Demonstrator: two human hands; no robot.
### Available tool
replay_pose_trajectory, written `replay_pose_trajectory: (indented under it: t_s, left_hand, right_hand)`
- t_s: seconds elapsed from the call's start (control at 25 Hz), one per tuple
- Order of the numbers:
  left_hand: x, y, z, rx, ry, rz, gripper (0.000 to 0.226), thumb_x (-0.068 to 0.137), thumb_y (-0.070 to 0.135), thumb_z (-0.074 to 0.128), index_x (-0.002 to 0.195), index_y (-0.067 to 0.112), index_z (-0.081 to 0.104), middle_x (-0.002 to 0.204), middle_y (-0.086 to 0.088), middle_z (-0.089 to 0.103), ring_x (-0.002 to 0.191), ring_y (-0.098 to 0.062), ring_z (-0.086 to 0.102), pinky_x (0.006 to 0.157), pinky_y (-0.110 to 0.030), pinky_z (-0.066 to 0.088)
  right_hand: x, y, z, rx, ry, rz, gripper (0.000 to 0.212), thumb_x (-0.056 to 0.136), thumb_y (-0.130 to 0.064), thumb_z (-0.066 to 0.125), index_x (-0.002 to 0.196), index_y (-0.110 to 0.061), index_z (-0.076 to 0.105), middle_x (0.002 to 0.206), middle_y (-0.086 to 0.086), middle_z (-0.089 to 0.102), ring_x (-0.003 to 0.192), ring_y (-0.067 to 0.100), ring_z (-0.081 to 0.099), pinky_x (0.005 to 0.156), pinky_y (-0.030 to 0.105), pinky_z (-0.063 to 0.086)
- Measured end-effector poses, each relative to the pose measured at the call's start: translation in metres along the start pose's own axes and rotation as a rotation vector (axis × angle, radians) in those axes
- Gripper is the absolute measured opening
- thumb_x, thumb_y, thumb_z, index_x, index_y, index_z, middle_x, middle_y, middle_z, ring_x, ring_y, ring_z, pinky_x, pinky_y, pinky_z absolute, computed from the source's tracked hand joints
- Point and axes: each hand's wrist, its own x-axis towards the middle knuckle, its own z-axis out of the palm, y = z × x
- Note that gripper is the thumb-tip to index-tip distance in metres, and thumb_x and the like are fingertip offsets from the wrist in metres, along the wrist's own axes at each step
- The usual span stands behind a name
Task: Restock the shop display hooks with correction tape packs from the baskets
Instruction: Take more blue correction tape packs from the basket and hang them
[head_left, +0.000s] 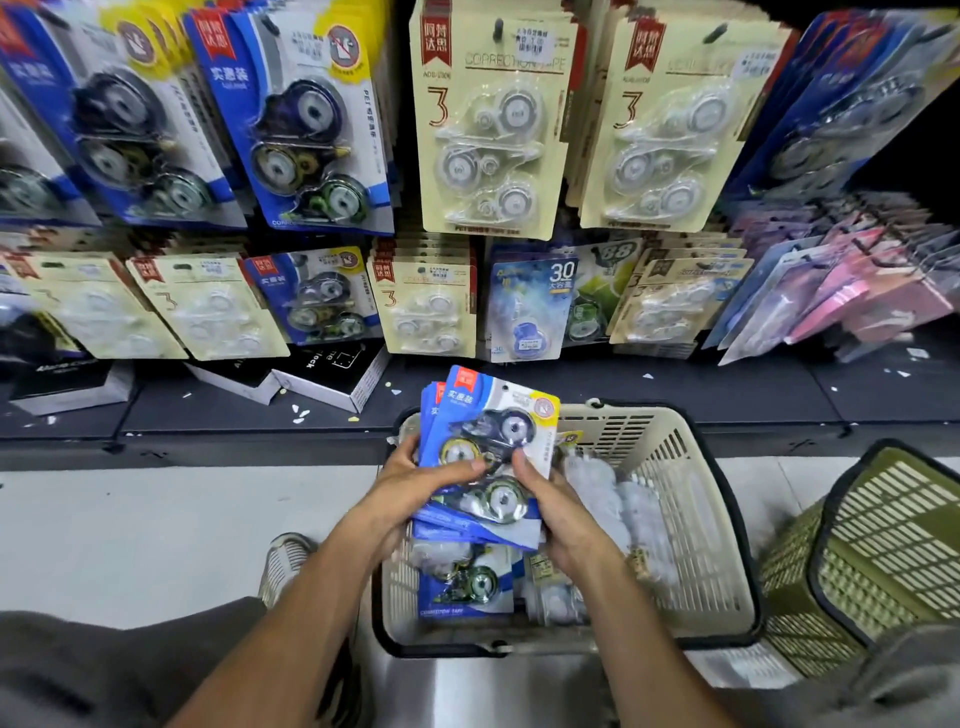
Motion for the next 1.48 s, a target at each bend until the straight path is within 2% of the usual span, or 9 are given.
replay_pose_trajectory:
  t_s: [0.12, 0.24, 0.32, 0.4, 0.6, 0.8, 1.0, 1.32, 1.48]
  left_hand:
    - [0.006, 0.015, -0.015, -0.053, 0.099, 0.069, 0.075, 0.058, 0.011, 0.095, 0.125, 0.017, 0.061, 0.098, -0.005, 0.080, 0.079, -0.023, 0.077, 0.065, -0.034, 0.061]
    - [0.007, 0.025, -0.024, -0.063, 0.154, 0.136, 0.064, 0.069, 0.008, 0.089, 0.125, 0.021, 0.060, 0.098, -0.001, 0.080, 0.083, -0.023, 0.077, 0.074, -0.037, 0.062]
    - [0.007, 0.024, -0.028, -0.043, 0.149, 0.148, 0.068, 0.067, 0.009, 0.090, 0.127, 0.021, 0.059, 0.098, 0.001, 0.080, 0.085, -0.023, 0.078, 0.075, -0.037, 0.062]
    - [0.007, 0.021, -0.032, -0.021, 0.147, 0.148, 0.070, 0.067, 0.009, 0.091, 0.127, 0.022, 0.059, 0.099, 0.002, 0.080, 0.086, -0.023, 0.078, 0.075, -0.036, 0.061]
    - [0.007, 0.017, -0.043, -0.023, 0.169, 0.143, 0.059, 0.069, 0.010, 0.090, 0.118, 0.024, 0.060, 0.090, 0.007, 0.080, 0.080, -0.020, 0.077, 0.070, -0.034, 0.060]
    - [0.007, 0.016, -0.057, -0.048, 0.182, 0.147, 0.053, 0.072, 0.007, 0.088, 0.114, 0.024, 0.061, 0.090, 0.005, 0.080, 0.079, -0.021, 0.077, 0.072, -0.035, 0.060]
    - [0.003, 0.012, -0.068, -0.036, 0.224, 0.135, 0.060, 0.069, 0.010, 0.090, 0.118, 0.027, 0.060, 0.094, 0.004, 0.080, 0.085, -0.026, 0.077, 0.075, -0.039, 0.062]
    - [0.000, 0.011, -0.079, -0.054, 0.228, 0.123, 0.066, 0.066, 0.012, 0.093, 0.120, 0.026, 0.060, 0.100, -0.001, 0.079, 0.089, -0.030, 0.077, 0.086, -0.051, 0.061]
    - [0.001, 0.010, -0.079, -0.051, 0.229, 0.121, 0.065, 0.065, 0.012, 0.094, 0.120, 0.026, 0.060, 0.100, 0.000, 0.079, 0.090, -0.029, 0.077, 0.086, -0.050, 0.061]
  right_hand:
    - [0.016, 0.011, -0.007, 0.006, 0.031, 0.094, 0.066, 0.098, -0.066, 0.034, 0.130, -0.015, 0.063, 0.123, 0.010, 0.070, 0.115, 0.030, 0.064, 0.100, 0.046, 0.047]
    - [0.024, 0.049, -0.024, -0.519, 0.314, 0.269, 0.039, 0.102, -0.033, 0.053, 0.124, -0.002, 0.063, 0.104, 0.017, 0.066, 0.089, 0.024, 0.056, 0.073, 0.031, 0.044]
    - [0.027, 0.078, -0.031, -0.748, 0.304, 0.297, 0.020, 0.092, -0.013, 0.066, 0.110, -0.004, 0.067, 0.113, 0.020, 0.068, 0.090, 0.021, 0.056, 0.063, 0.025, 0.041]
    - [0.035, 0.092, -0.030, -0.792, 0.276, 0.293, 0.016, 0.083, -0.008, 0.075, 0.092, -0.017, 0.065, 0.115, 0.011, 0.070, 0.091, 0.018, 0.060, 0.066, 0.021, 0.045]
    - [0.052, 0.116, -0.027, -1.205, 0.326, 0.291, 0.059, 0.070, -0.034, 0.076, 0.122, -0.014, 0.058, 0.125, 0.006, 0.064, 0.114, 0.026, 0.060, 0.095, 0.032, 0.051]
    - [0.062, 0.114, -0.022, -0.996, 0.333, 0.352, 0.075, 0.075, -0.008, 0.070, 0.143, -0.004, 0.039, 0.138, 0.016, 0.056, 0.119, 0.030, 0.058, 0.096, 0.036, 0.054]
    - [0.057, 0.127, -0.005, -1.210, 0.352, 0.375, 0.088, 0.090, -0.022, 0.062, 0.154, -0.007, 0.005, 0.161, 0.014, 0.020, 0.145, 0.034, 0.030, 0.117, 0.044, 0.031]
    - [0.061, 0.132, -0.009, -1.208, 0.427, 0.342, 0.096, 0.080, -0.038, 0.071, 0.153, -0.020, 0.012, 0.158, 0.013, 0.029, 0.139, 0.037, 0.037, 0.114, 0.052, 0.032]
    - [0.066, 0.127, -0.018, -1.177, 0.489, 0.316, 0.097, 0.069, -0.043, 0.080, 0.147, -0.022, 0.026, 0.147, 0.012, 0.045, 0.132, 0.036, 0.045, 0.103, 0.042, 0.040]
